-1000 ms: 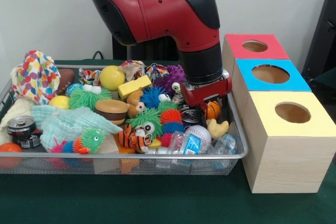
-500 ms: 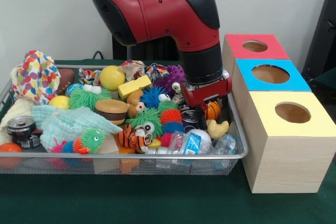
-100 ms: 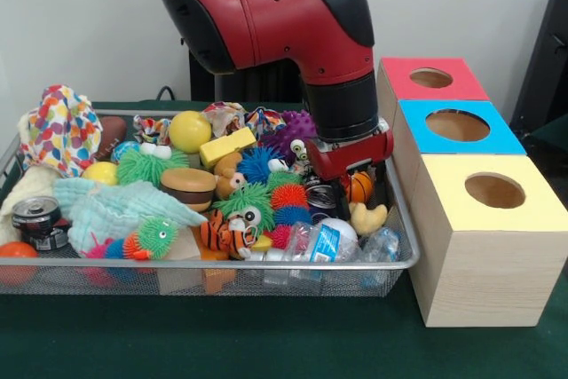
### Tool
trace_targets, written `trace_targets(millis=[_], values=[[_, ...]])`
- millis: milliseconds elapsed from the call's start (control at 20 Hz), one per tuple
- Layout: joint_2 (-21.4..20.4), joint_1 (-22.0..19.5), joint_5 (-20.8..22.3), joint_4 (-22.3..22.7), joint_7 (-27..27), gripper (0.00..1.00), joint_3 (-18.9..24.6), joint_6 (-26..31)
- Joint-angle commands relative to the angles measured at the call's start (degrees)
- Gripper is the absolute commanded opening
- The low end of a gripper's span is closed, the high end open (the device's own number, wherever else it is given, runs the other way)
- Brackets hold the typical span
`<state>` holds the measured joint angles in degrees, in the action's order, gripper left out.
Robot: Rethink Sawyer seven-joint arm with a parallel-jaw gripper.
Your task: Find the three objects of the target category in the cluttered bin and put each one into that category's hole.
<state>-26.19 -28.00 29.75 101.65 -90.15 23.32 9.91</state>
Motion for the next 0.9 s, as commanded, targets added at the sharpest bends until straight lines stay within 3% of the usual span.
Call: trace_targets(millis=[50,400,900], values=[[4.3,4.2,4.7,-6.8,-6.1,1.0,-3.6,-10.7],[3.9,6.7,5.3,-8.2,-5.8,1.0,-7.0,-13.3],[4.0,6.9,6.0,-8.8,-5.3,1.0,-7.5,-16.4]])
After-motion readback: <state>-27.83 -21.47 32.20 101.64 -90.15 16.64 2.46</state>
